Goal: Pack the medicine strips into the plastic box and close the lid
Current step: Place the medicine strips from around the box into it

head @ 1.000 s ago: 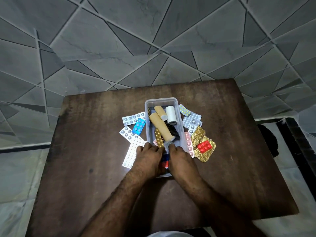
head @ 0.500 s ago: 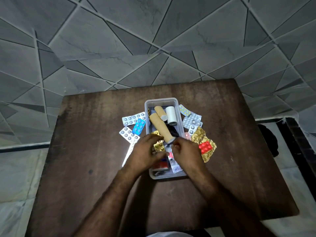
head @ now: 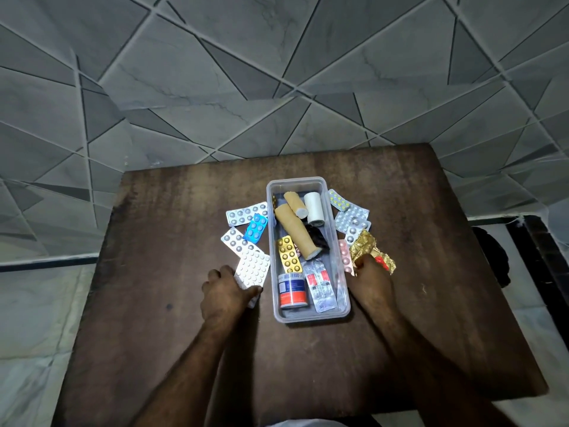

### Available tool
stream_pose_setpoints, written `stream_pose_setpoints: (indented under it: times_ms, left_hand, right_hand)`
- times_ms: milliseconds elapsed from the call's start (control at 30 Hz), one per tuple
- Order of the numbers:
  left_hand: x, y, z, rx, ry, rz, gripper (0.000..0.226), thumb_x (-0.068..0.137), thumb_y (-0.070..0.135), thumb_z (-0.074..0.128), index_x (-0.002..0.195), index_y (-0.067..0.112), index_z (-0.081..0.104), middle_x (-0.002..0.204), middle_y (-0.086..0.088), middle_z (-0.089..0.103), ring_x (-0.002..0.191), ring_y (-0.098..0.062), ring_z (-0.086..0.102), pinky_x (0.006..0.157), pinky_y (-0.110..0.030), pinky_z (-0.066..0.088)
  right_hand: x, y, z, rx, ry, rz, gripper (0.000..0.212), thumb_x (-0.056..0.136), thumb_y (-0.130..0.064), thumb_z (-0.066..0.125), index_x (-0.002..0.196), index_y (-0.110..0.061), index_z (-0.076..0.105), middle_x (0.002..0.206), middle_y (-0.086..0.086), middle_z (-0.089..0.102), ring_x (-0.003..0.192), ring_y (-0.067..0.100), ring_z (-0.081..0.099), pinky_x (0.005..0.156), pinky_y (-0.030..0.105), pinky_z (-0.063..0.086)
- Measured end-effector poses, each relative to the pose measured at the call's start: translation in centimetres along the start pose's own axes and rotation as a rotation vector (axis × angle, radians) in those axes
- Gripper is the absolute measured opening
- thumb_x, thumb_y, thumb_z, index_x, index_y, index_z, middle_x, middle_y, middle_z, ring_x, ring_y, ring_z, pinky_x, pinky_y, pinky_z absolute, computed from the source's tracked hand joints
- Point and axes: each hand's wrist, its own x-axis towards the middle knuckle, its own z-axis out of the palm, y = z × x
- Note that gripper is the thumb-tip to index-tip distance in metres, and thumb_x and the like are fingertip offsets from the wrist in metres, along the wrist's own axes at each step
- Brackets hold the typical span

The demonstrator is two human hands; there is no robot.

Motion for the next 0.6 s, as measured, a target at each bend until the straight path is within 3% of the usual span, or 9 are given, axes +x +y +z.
stream_pose_setpoints:
  times_ms: [167,333,467,600]
  left_hand:
    - [0.6,0.7,0.0,-0.060,-0.012,-0.055,0.072,0.060,0.049,0.084,0.112,0.011,0.052,0.115,-0.016,0.056,0.106,-0.034,0.055,0.084,-0.041,0.050]
    - [0.9,0.3,-0.5,-0.152,0.008,-0.080,0.060,0.057,0.042,0.087,0.098,0.016,0.052,0.105,-0.013,0.060,0.098,-0.032,0.060,0.078,-0.038,0.052]
    - [1.1,-0.2,-1.2,-0.235,0.015,-0.069,0.040,0.066,0.030,0.084,0.091,0.015,0.056,0.098,-0.012,0.067,0.090,-0.030,0.063,0.069,-0.032,0.046]
    - [1.1,-0.5,-2.3,-0.395,0.015,-0.111,0.026,0.069,0.023,0.080,0.080,0.017,0.058,0.087,-0.007,0.071,0.084,-0.028,0.066,0.069,-0.036,0.051]
  right_hand:
    - [0.0,0.0,0.1,0.018,-0.027,0.033,0.038,0.078,-0.041,0.068,0.101,-0.015,0.054,0.103,0.011,0.067,0.096,0.033,0.063,0.071,0.030,0.040]
    - [0.2,-0.4,-0.1,0.090,-0.025,0.066,0.032,0.080,-0.029,0.071,0.103,-0.011,0.060,0.101,0.008,0.068,0.093,0.029,0.062,0.071,0.027,0.035]
    - [0.7,-0.5,-0.7,0.210,-0.025,0.107,0.018,0.073,-0.018,0.078,0.085,-0.011,0.066,0.081,0.002,0.067,0.078,0.024,0.062,0.066,0.027,0.039]
    - [1.4,0.1,-1.4,0.304,-0.042,0.157,0.015,0.066,-0.022,0.081,0.066,-0.019,0.066,0.061,-0.002,0.067,0.061,0.023,0.061,0.070,0.044,0.055]
